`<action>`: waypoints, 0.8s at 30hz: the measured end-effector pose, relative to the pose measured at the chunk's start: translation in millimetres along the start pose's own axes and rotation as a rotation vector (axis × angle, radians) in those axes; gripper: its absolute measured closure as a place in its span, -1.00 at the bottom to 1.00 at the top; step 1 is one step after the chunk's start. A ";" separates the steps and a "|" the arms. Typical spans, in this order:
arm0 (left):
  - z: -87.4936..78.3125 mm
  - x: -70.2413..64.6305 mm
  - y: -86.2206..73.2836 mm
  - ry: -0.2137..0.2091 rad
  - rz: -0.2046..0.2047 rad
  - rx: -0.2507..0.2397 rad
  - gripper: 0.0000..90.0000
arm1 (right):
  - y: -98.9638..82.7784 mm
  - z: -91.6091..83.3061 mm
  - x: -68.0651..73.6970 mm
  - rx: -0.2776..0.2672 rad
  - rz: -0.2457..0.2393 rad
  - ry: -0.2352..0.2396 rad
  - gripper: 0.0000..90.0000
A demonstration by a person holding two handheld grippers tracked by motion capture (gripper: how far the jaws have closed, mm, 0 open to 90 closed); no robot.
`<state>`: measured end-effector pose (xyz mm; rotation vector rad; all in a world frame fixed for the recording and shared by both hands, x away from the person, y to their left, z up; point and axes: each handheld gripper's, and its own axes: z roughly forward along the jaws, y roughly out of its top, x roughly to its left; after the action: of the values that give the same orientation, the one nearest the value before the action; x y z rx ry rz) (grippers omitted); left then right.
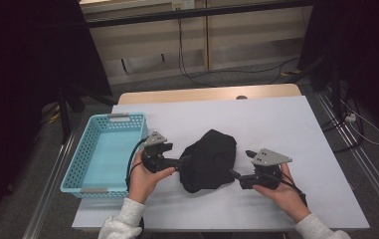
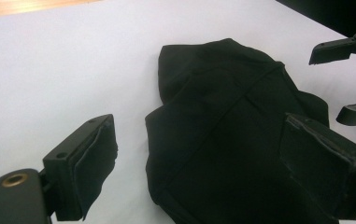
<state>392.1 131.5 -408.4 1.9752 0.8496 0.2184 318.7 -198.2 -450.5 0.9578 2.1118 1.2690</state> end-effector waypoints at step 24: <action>-6.3 -1.6 -5.9 0.003 -0.003 -0.003 -0.69 | 5.8 18.3 11.4 0.120 -0.027 0.132 0.98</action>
<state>385.2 136.8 -409.5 1.9709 0.8535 0.2210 326.3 -177.5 -454.1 0.9147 2.3173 1.2340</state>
